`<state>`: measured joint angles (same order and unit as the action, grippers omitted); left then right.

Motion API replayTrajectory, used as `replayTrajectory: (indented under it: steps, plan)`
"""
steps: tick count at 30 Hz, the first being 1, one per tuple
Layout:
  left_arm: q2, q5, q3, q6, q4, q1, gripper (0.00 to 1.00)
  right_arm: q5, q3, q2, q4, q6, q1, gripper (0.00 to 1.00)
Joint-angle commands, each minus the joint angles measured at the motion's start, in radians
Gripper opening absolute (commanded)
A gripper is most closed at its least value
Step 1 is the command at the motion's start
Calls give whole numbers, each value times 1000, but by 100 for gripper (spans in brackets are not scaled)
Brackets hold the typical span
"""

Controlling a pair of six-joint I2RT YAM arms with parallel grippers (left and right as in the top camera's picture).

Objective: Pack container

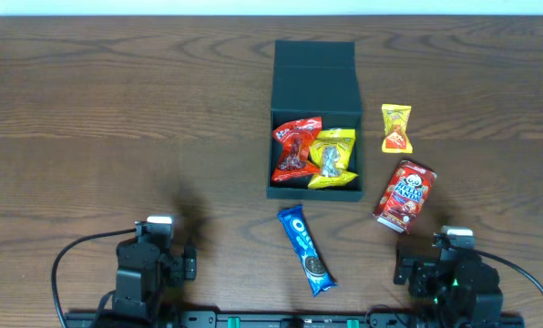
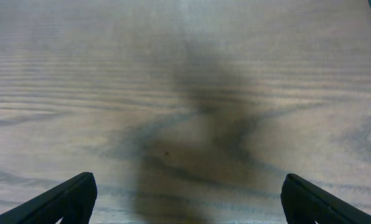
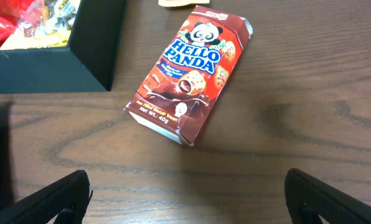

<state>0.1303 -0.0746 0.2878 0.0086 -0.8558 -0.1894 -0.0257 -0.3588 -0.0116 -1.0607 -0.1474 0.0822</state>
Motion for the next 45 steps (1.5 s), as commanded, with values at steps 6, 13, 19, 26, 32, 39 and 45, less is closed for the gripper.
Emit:
replayTrajectory:
  steps: [6,13,19,26,32,39,45]
  plan:
    - [-109,14,-59,29,-36,7,95,0,3,5,-5,14,-7,99]
    - [-127,-11,-62,30,-32,7,95,0,3,5,-5,14,-7,99]
    - [-127,-10,-62,30,-31,7,96,0,3,5,-5,14,-7,99]
    - [-127,-10,-62,30,-31,7,95,0,3,5,-5,14,-7,99]
    - [-127,-10,-62,30,-31,7,95,0,3,5,-5,14,-7,99]
    - [-127,-10,-62,30,-31,7,95,0,3,5,-5,14,-7,99]
    - [-127,-10,-62,30,-31,6,95,0,3,5,-5,14,-7,99]
